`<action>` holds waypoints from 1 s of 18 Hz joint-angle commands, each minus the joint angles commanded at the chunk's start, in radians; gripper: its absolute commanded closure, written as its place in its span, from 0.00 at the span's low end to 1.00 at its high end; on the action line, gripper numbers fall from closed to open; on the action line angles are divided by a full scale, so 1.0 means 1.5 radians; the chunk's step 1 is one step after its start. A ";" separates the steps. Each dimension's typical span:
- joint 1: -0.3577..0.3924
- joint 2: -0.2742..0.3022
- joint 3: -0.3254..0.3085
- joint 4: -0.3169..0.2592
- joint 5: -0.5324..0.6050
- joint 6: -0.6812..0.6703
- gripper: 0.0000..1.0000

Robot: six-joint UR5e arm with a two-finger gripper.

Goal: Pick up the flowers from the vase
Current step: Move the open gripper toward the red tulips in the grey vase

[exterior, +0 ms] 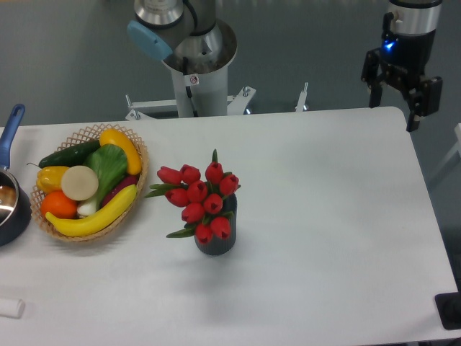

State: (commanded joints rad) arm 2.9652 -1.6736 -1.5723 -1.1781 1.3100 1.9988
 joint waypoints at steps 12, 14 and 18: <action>-0.009 0.034 -0.067 0.022 -0.018 -0.131 0.00; -0.017 0.034 -0.089 0.079 -0.019 -0.162 0.00; -0.021 0.035 -0.132 0.116 -0.068 -0.242 0.00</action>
State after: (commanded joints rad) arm 2.9330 -1.6214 -1.7702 -1.0048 1.2075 1.6355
